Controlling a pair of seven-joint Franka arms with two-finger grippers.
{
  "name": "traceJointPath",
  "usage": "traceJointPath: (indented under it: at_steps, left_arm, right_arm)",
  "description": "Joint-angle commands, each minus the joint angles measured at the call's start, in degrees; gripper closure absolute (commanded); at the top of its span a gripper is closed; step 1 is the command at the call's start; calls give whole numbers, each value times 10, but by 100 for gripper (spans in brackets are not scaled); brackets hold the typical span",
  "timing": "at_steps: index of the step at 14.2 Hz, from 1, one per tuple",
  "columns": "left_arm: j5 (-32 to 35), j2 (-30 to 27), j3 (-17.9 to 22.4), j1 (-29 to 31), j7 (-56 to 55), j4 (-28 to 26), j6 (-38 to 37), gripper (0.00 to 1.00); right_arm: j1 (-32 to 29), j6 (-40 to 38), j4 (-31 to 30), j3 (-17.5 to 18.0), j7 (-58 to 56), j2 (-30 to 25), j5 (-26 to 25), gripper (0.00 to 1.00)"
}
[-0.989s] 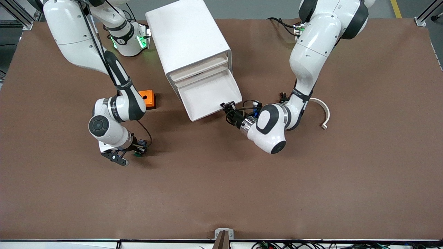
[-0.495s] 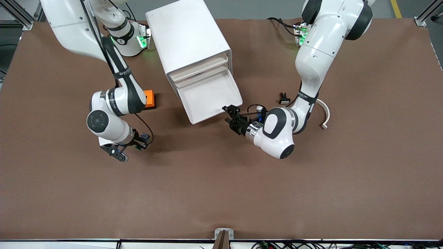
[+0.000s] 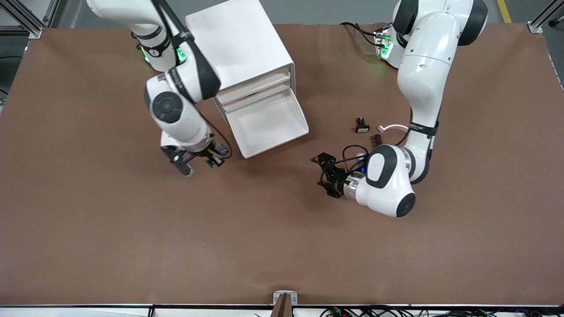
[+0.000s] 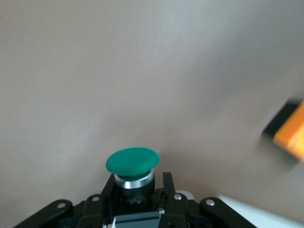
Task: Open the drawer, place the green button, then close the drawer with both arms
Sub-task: 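Carry the green button into the open drawer with the right gripper and release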
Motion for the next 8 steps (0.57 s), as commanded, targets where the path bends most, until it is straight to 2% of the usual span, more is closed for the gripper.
traceJointPath:
  at_steps: [1, 3, 6, 8]
  left_arm:
    - [58, -37, 31, -7, 81, -3, -4, 0]
    - [93, -51, 49, -7, 115, -4, -4, 0]
    - [145, -86, 51, -5, 210, -6, -3, 0]
    - [181, -89, 49, -6, 290, -7, -3, 0]
  right_arm:
    - [47, 3, 8, -7, 96, 6, 5, 100]
    - [83, 12, 6, -8, 172, 11, 4, 100]
    - [114, 37, 6, -8, 288, 35, 4, 100]
    - [134, 50, 6, -8, 331, 52, 1, 100]
